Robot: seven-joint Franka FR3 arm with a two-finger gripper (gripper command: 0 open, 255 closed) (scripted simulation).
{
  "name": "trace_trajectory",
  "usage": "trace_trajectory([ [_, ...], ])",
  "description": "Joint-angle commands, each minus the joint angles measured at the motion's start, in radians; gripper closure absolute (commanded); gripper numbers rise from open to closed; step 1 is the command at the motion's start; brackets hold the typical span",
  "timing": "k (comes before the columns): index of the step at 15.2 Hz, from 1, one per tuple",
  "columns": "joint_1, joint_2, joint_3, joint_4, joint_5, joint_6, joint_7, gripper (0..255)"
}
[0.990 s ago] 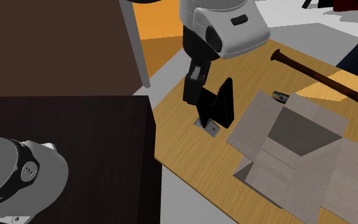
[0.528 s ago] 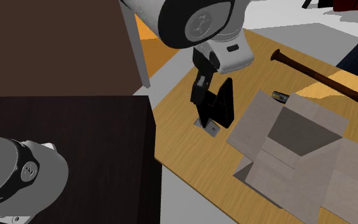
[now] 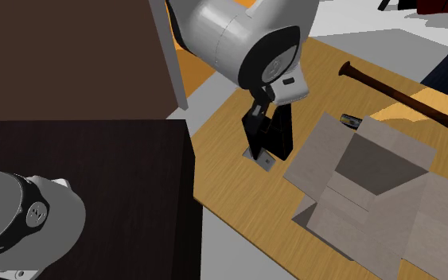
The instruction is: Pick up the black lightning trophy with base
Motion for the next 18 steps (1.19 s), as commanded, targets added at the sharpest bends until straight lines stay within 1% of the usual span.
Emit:
trace_trajectory([
  [1,0.019,0.035,-0.018,0.02,-0.015,0.015,0.017,0],
  [5,0.044,0.091,-0.049,0.041,-0.04,0.052,0.037,0],
  [7,0.048,0.099,-0.053,0.044,-0.044,0.058,0.039,0],
  [8,0.048,0.097,-0.053,0.042,-0.043,0.057,0.04,255],
  [17,0.048,0.099,-0.053,0.044,-0.043,0.057,0.039,255],
  [18,0.042,0.085,-0.046,0.039,-0.038,0.048,0.035,255],
])
